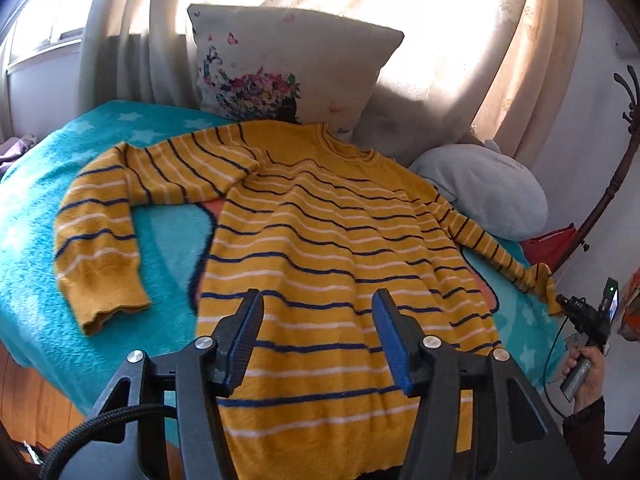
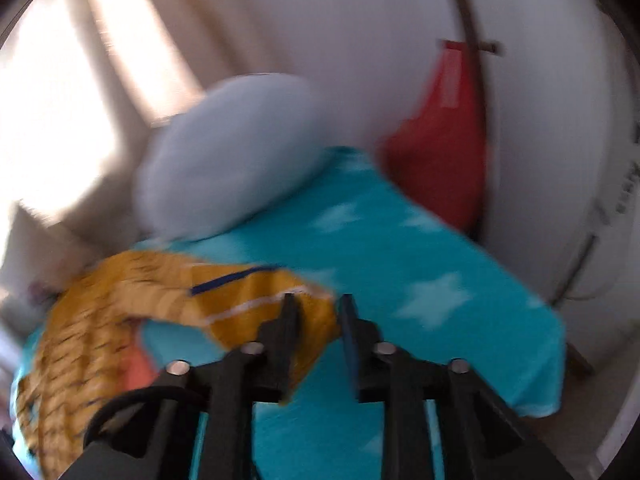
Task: Fold small clothes
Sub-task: 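Grasp a sleeve cuff with the right tool and fold it across the body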
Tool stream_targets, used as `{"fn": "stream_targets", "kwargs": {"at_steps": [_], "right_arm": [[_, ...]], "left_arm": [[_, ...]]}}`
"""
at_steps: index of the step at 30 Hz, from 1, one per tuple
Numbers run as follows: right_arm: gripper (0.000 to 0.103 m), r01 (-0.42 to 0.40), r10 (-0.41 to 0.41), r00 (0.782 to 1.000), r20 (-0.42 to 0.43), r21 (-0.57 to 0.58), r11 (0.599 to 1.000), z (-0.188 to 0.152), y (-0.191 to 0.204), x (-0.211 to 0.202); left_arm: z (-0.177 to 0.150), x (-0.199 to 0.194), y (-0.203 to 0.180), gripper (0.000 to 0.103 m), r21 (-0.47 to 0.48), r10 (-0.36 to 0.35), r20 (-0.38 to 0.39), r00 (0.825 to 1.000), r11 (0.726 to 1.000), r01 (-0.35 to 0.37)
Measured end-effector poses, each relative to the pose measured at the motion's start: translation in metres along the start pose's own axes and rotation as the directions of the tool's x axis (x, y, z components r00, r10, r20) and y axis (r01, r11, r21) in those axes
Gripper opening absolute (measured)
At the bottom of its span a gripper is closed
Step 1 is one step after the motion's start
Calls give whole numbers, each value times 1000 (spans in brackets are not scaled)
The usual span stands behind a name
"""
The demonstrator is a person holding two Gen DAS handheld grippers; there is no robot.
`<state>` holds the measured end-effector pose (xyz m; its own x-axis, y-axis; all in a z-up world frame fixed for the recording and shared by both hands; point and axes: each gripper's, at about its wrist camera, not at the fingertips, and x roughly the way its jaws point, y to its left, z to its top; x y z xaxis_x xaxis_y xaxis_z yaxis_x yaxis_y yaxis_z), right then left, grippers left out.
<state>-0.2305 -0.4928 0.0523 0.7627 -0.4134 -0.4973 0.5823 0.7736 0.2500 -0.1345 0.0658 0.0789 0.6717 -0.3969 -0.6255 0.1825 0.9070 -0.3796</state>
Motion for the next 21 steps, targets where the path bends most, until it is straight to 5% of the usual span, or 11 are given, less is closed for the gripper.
{"fn": "stream_targets", "kwargs": {"at_steps": [3, 5, 12, 13, 16, 21], "right_arm": [[54, -44, 44, 999, 7, 100, 994, -2, -25, -10], [54, -136, 134, 991, 19, 162, 977, -9, -36, -21], [55, -472, 484, 870, -89, 129, 872, -45, 15, -24], [55, -476, 486, 868, -102, 109, 873, -47, 26, -20], [56, -335, 342, 932, -118, 75, 939, -46, 39, -2], [56, -297, 352, 921, -166, 283, 912, -40, 15, 41]], "left_arm": [[1, 7, -2, 56, -11, -6, -18, 1000, 1000, 6], [2, 11, -3, 56, -12, -4, -25, 1000, 1000, 4], [5, 29, -19, 59, -2, -38, -59, 998, 999, 38], [5, 31, -22, 59, 4, -40, -62, 997, 999, 40], [3, 32, -29, 59, 21, -50, -68, 996, 998, 51], [4, 32, -25, 63, 3, -54, -63, 997, 999, 54]]}}
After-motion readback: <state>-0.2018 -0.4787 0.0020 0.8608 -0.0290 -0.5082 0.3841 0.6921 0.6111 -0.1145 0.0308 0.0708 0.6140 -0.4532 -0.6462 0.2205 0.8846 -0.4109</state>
